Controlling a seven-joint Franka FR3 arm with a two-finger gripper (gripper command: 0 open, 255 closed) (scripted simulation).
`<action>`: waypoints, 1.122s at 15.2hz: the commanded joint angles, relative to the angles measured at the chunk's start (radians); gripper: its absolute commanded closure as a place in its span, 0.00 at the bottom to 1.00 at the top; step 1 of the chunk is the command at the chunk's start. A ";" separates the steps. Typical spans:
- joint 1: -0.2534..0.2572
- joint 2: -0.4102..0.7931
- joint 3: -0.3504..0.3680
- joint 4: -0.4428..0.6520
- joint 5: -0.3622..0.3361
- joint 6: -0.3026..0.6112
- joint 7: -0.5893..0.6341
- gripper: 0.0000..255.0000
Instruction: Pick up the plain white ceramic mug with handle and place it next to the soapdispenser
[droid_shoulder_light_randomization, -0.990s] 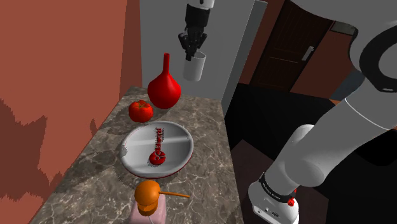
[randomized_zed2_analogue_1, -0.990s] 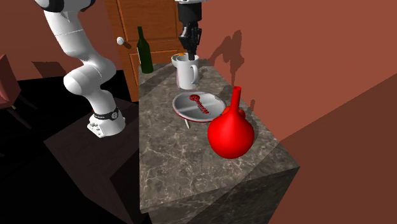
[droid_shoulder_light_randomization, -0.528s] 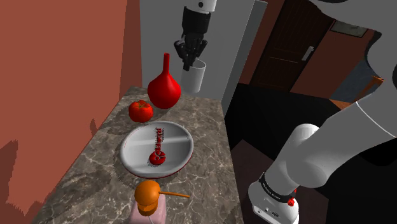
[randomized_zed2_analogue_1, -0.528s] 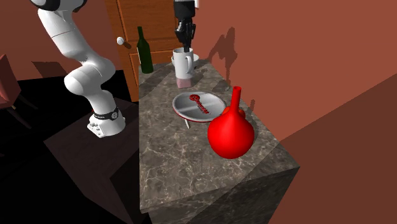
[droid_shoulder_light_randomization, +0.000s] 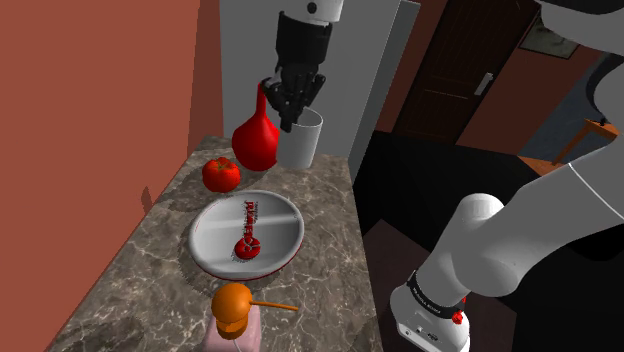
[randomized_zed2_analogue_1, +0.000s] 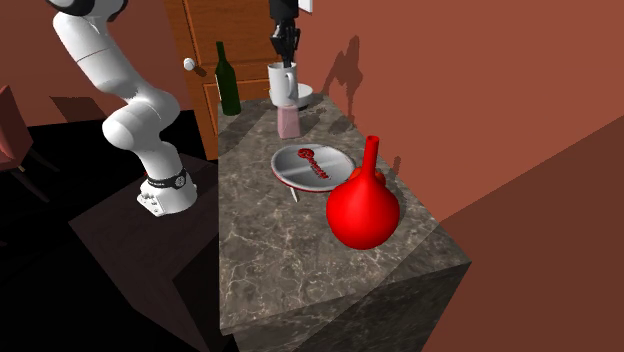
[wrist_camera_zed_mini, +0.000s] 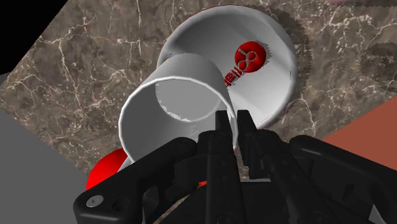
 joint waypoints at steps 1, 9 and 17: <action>0.018 -0.019 0.033 -0.011 0.015 -0.006 0.048 1.00; 0.078 -0.019 0.175 0.016 0.062 -0.023 0.244 1.00; 0.122 0.058 0.343 0.115 0.073 -0.036 0.463 1.00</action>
